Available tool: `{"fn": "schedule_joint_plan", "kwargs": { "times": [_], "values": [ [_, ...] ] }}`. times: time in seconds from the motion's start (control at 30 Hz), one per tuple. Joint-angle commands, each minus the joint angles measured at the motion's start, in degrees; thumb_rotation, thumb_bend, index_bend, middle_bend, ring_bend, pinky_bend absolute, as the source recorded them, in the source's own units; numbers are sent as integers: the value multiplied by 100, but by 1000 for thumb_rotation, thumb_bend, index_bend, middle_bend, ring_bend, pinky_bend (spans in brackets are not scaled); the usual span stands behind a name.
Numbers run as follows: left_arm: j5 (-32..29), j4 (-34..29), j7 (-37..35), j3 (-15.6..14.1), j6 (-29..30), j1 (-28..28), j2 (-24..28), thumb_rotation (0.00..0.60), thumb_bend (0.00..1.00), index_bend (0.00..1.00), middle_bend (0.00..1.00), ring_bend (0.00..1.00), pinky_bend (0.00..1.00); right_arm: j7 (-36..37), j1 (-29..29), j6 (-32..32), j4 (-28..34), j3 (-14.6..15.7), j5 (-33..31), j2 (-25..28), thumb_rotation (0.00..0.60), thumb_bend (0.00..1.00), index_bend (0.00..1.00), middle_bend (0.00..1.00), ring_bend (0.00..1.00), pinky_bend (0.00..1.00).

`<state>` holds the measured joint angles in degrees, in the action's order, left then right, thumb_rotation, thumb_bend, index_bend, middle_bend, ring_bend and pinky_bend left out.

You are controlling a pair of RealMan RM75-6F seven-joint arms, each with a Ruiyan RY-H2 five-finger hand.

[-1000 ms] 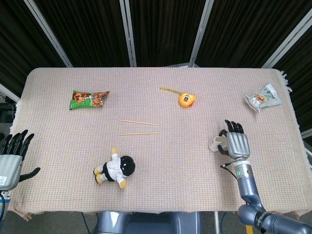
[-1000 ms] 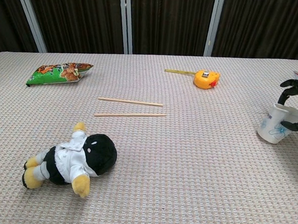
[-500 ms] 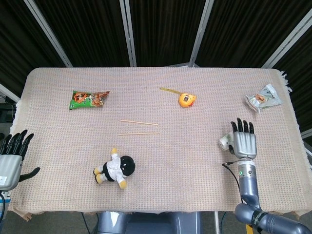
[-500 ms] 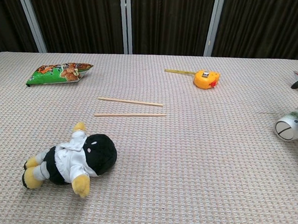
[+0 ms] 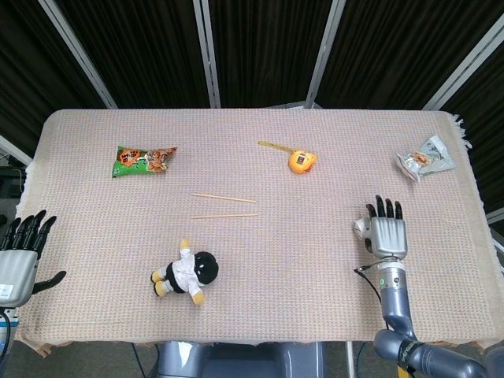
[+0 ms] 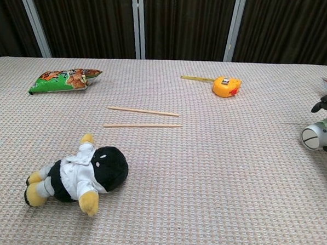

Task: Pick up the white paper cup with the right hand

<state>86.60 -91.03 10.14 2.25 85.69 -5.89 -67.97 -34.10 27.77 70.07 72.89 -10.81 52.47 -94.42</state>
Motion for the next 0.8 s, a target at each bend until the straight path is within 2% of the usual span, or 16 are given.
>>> {"fn": "schedule_joint_plan", "kwargs": {
  "times": [0.03, 0.23, 0.43, 0.63, 0.73, 0.8],
  "values": [
    [13, -7, -16, -3, 8, 1, -1, 600, 25, 0, 0, 0, 0, 123, 2, -70, -182, -8, 59, -98, 600, 216, 236, 0, 0, 0],
    [-15, 3, 10, -7, -35, -11, -5, 600, 25, 0, 0, 0, 0, 299, -9, -82, -534, -39, 182, -251, 600, 217, 388, 16, 0, 0],
    [-4, -7, 43, -22, -72, -28, -1, 600, 26, 0, 0, 0, 0, 666, -55, 94, -450, -87, 515, -230, 600, 215, 433, 47, 0, 0],
    [29, -7, 22, -31, -48, -25, 15, 600, 25, 0, 0, 0, 0, 2191, -234, 257, 483, -368, 1039, 112, 600, 205, 433, 52, 0, 0],
    [59, -16, 23, -45, -36, -21, 31, 600, 25, 0, 0, 0, 0, 2914, -323, 91, 946, -537, 998, 295, 600, 195, 434, 52, 0, 0],
    [82, -23, 36, -49, -12, -15, 42, 600, 24, 0, 0, 0, 0, 3364, -373, -217, 1251, -652, 759, 428, 600, 192, 434, 53, 0, 0]
  ]
}}
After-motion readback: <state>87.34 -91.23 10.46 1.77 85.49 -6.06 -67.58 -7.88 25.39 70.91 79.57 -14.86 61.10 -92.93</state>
